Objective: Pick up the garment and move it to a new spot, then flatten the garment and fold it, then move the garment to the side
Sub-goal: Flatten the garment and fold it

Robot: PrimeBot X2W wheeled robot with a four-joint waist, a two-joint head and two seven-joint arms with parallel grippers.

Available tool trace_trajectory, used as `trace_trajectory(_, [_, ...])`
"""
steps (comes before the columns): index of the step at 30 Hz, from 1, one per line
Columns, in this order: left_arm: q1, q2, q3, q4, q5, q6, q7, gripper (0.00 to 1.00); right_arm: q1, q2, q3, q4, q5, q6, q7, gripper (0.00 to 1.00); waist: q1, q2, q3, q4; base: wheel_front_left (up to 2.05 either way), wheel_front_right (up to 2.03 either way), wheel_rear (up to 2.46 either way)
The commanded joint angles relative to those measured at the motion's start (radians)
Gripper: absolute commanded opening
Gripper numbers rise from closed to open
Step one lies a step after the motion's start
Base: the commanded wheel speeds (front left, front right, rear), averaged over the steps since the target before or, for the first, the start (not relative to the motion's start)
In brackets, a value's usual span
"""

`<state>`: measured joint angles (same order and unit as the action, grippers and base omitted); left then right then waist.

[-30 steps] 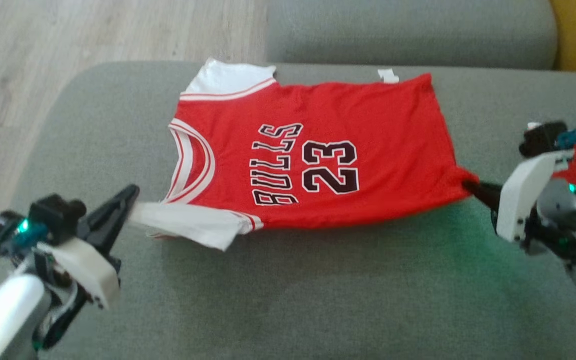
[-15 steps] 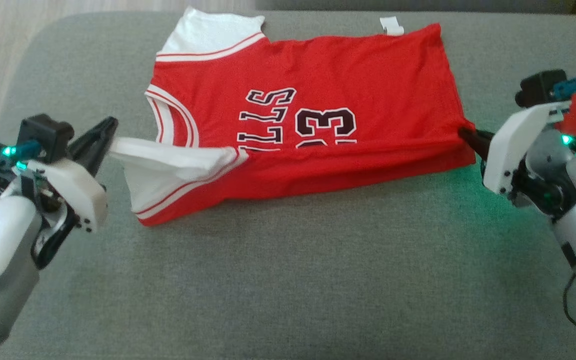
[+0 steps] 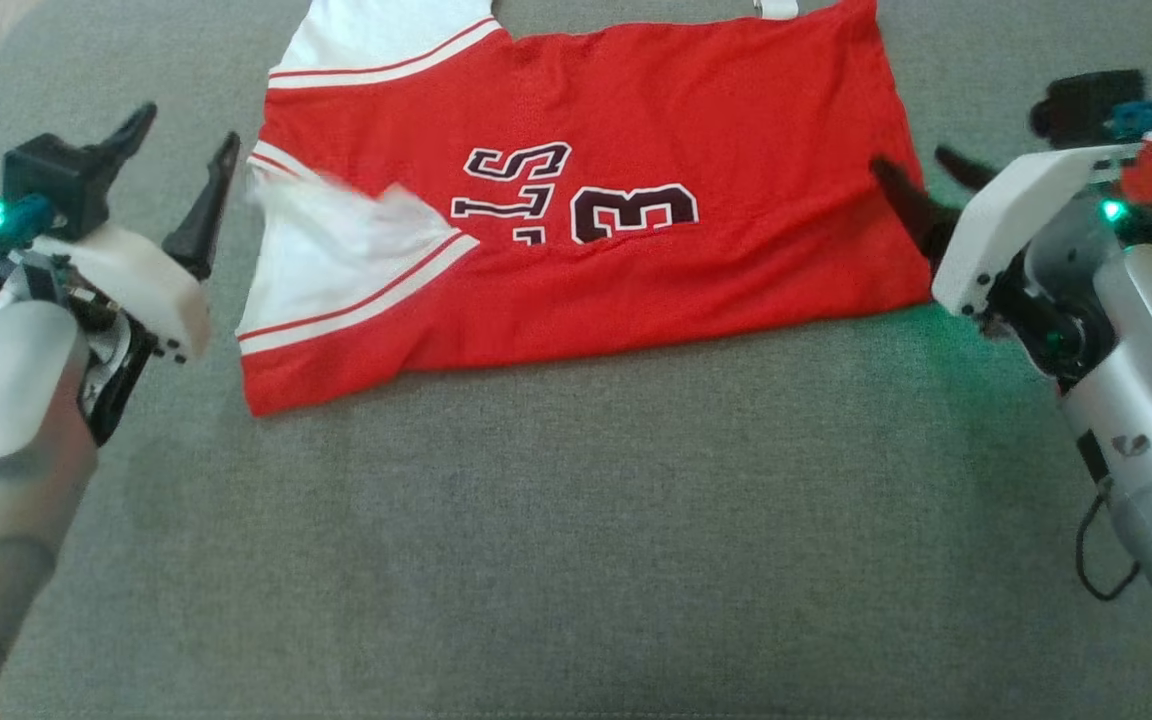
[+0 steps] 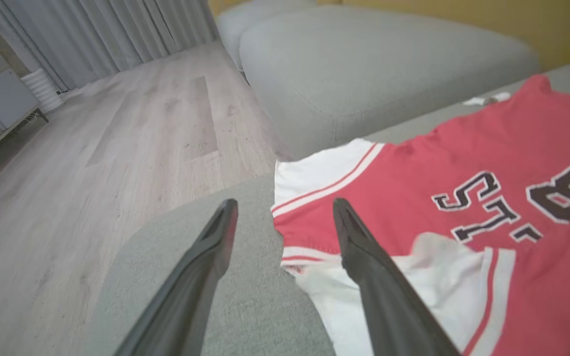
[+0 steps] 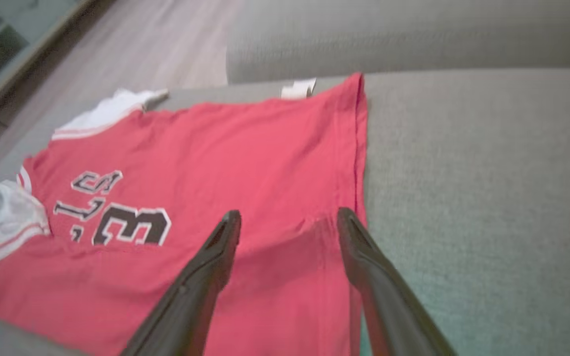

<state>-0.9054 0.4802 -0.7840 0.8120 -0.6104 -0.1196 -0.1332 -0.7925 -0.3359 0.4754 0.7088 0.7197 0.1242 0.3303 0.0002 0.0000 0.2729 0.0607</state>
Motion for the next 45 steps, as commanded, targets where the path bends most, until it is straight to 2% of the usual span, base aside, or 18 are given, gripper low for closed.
trace_trajectory(1, [-0.053, 0.033, 0.055, -0.001, -0.014, 0.016, -0.038, 1.00, -0.035, 0.005, -0.013, -0.027, -0.004, 0.007, -0.052, 1.00, -0.0002, 0.0000, -0.007, 0.003, 0.00, 0.00, 0.00])
trace_trajectory(6, [-0.026, -0.023, 0.182, -0.025, -0.074, 0.081, -0.126, 1.00, 0.000, 0.060, -0.083, -0.038, -0.014, 0.007, -0.319, 1.00, -0.0002, 0.0000, -0.051, 0.012, 0.00, 0.00, 0.00])
trace_trajectory(11, [0.157, -0.075, 0.396, -0.303, -0.018, 0.157, -0.128, 1.00, 0.098, 0.137, -0.163, -0.062, -0.062, 0.007, -0.538, 1.00, -0.0002, 0.0000, -0.108, 0.024, 0.00, 0.00, 0.00])
trace_trajectory(17, [0.478, -0.197, 0.563, -0.568, 0.092, 0.204, -0.128, 1.00, 0.293, 0.233, -0.305, -0.168, -0.223, 0.007, -0.591, 1.00, -0.0002, 0.0000, -0.161, 0.027, 0.00, 0.00, 0.00])
trace_trajectory(20, [0.623, -0.263, 0.625, -0.653, 0.143, 0.205, -0.128, 1.00, 0.421, 0.272, -0.391, -0.278, -0.303, 0.007, -0.592, 1.00, -0.0002, 0.0000, -0.177, 0.027, 0.00, 0.00, 0.00])
trace_trajectory(23, [0.737, -0.326, 0.675, -0.693, 0.176, 0.191, -0.128, 1.00, 0.537, 0.284, -0.388, -0.341, -0.352, 0.007, -0.592, 1.00, -0.0002, 0.0000, -0.189, 0.023, 0.00, 0.00, 0.00])
trace_trajectory(27, [0.805, -0.368, 0.709, -0.688, 0.219, 0.152, -0.128, 1.00, 0.606, 0.285, -0.350, -0.373, -0.321, 0.007, -0.592, 1.00, -0.0002, 0.0000, -0.193, 0.015, 0.00, 0.00, 0.00])
trace_trajectory(31, [0.791, -0.381, 0.727, -0.658, 0.254, 0.118, -0.129, 1.00, 0.602, 0.285, -0.341, -0.389, -0.315, 0.007, -0.592, 1.00, -0.0002, 0.0000, -0.179, 0.000, 0.00, 0.00, 0.00])
trace_trajectory(34, [0.769, -0.384, 0.730, -0.626, 0.269, 0.110, -0.129, 1.00, 0.591, 0.285, -0.341, -0.394, -0.317, 0.007, -0.592, 1.00, -0.0002, 0.0000, -0.166, -0.006, 0.00, 0.00, 0.00])
trace_trajectory(45, [0.602, -0.329, 0.714, -0.307, 0.289, 0.097, -0.052, 1.00, 0.564, 0.286, -0.322, -0.402, -0.312, 0.007, -0.592, 1.00, -0.0002, 0.0000, -0.074, -0.047, 0.00, 0.00, 0.00])
